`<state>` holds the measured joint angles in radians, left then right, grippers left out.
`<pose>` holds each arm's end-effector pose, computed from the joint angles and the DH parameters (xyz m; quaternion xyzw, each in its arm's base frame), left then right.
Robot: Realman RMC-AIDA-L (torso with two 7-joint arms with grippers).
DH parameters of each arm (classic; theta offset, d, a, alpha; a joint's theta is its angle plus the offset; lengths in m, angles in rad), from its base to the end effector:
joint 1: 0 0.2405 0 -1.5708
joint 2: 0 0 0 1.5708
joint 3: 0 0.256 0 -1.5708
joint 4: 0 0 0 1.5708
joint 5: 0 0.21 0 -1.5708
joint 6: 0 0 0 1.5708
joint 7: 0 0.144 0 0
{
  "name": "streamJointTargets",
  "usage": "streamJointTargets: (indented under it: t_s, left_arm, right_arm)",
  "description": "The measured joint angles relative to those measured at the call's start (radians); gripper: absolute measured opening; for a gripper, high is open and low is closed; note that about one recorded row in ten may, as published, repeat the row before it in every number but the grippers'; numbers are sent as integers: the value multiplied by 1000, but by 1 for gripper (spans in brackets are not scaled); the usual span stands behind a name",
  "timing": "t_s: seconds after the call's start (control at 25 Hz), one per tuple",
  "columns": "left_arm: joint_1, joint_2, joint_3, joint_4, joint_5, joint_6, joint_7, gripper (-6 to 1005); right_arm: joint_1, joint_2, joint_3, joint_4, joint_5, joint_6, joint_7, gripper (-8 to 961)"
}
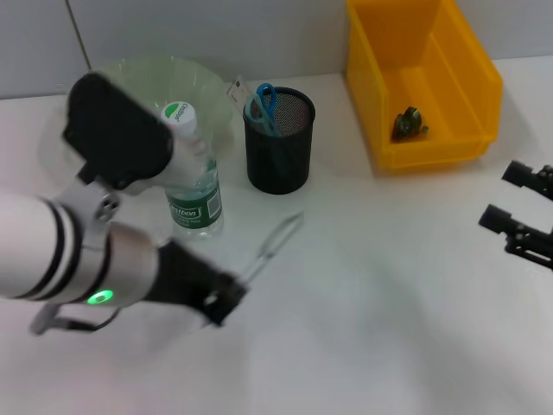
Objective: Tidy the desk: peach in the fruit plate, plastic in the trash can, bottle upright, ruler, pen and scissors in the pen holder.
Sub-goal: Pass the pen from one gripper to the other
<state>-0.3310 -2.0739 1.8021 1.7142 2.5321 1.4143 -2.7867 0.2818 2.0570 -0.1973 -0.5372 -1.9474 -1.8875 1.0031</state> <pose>-0.1463 0.2845 -0.0416 -0.9364 -0.2816 0.1212 0.1710 0.3298 0.2338 0.0563 -0.8499 0.1811 0.3986 0.2933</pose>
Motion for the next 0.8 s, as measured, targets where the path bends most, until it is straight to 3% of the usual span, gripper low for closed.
streamJointTargets:
  t_s: [0.32, 0.48, 0.52, 0.8]
  left_arm:
    - [36, 2, -2, -69, -352, -322, 406, 138]
    - [35, 3, -14, -123, -447, -371, 502, 138]
    - [30, 4, -31, -188, -552, -404, 601, 139]
    - [16, 3, -53, -374, -824, -454, 883, 140]
  right_arm:
    - [-19, -7, 42, 68, 62, -76, 15, 795]
    - [-26, -15, 49, 145, 91, -131, 24, 794]
    - [-27, -15, 52, 163, 101, -138, 25, 794]
    - [-1, 17, 55, 249, 121, -129, 18, 794]
